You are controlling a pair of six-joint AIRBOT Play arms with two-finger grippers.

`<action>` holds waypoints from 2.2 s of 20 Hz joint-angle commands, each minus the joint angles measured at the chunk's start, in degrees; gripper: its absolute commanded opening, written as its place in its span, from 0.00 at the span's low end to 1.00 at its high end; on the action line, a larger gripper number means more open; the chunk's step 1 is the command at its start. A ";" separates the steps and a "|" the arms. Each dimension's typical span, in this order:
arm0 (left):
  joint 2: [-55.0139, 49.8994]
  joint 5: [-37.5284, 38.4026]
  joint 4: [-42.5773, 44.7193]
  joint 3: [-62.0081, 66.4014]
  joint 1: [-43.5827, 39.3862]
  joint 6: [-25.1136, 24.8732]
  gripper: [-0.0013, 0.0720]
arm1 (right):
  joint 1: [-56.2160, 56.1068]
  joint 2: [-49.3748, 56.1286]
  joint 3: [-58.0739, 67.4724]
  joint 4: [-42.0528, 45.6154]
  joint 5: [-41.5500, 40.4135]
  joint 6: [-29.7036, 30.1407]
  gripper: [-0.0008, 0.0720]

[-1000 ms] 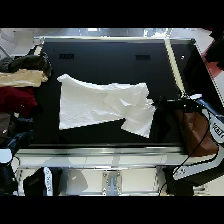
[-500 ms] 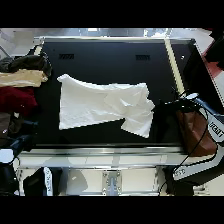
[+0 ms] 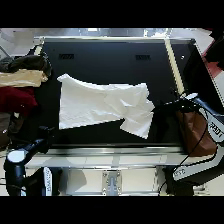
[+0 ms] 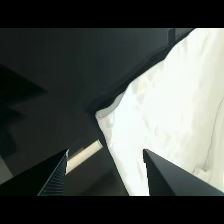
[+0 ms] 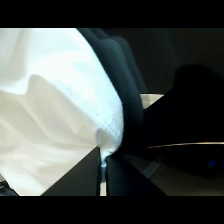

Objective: Fold the shirts.

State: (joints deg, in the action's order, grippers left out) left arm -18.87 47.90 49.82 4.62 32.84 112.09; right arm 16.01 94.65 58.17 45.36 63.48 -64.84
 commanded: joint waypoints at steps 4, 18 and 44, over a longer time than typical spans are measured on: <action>-17.46 -4.70 -21.64 -0.55 -0.02 -25.66 0.69 | -0.04 -0.07 0.04 -0.39 0.52 0.00 0.04; -37.57 -9.22 -33.62 7.50 -7.80 -42.71 0.56 | -0.04 -0.35 0.04 -2.03 1.68 0.02 0.04; -12.98 5.79 11.72 78.31 -8.02 -38.71 0.02 | 0.02 -76.06 21.18 7.26 -0.59 -0.26 0.03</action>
State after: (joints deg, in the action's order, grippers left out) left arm -34.35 50.13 46.74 71.42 24.75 69.49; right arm 15.99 28.34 70.72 48.38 71.55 -64.69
